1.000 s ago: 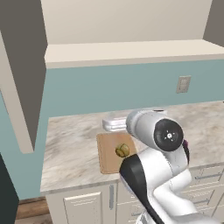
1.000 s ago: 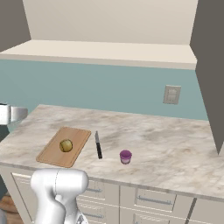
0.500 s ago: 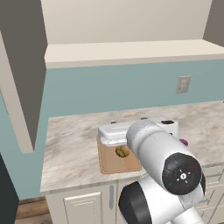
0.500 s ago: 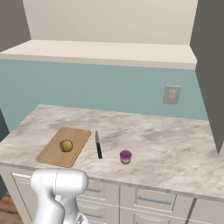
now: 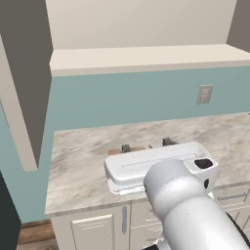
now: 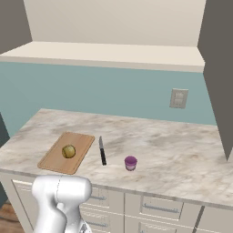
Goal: Pick the bread, place it on the cutting board, pick the jam, place it on the counter, and close the cabinet.
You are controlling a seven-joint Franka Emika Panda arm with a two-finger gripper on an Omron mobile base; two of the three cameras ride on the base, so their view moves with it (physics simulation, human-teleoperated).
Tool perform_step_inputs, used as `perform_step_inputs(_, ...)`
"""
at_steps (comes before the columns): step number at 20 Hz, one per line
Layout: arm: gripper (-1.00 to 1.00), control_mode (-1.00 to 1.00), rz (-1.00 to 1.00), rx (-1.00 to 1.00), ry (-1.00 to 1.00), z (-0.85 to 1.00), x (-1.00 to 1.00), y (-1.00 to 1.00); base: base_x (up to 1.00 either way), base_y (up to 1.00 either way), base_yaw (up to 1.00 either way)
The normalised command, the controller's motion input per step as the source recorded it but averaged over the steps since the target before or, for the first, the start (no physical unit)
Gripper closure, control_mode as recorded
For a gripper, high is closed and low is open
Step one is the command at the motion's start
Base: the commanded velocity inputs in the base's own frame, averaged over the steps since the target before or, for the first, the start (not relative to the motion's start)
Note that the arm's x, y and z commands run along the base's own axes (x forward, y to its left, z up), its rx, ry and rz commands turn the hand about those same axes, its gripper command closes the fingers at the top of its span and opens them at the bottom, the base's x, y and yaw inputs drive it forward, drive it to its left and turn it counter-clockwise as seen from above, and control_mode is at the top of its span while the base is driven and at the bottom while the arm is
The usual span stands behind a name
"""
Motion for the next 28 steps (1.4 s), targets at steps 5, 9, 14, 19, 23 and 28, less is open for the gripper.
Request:
perform_step_inputs(5, -1.00, -1.00, 0.06, 0.00, -0.19, 0.17, -0.64, 0.14, 0.00, 0.00, 0.00)
perform_step_inputs(9, -1.00, -1.00, 0.02, 0.00, -0.15, 0.13, -0.60, 0.22, 0.00, 0.00, 0.00)
perform_step_inputs(14, -1.00, -1.00, 0.01, 0.00, 0.00, 0.00, -0.26, 0.22, 0.00, 0.00, 0.00)
perform_step_inputs(19, -1.00, -1.00, 0.03, 0.00, 0.00, 0.00, -0.14, 0.28, 0.00, 0.00, 0.00)
perform_step_inputs(23, -1.00, -1.00, 0.06, 0.00, 0.00, 0.00, -0.16, 0.42, 0.00, 0.00, 0.00)
perform_step_inputs(28, -1.00, -1.00, 0.06, 0.00, 0.00, 0.00, -0.10, 0.40, 0.00, 0.00, 0.00)
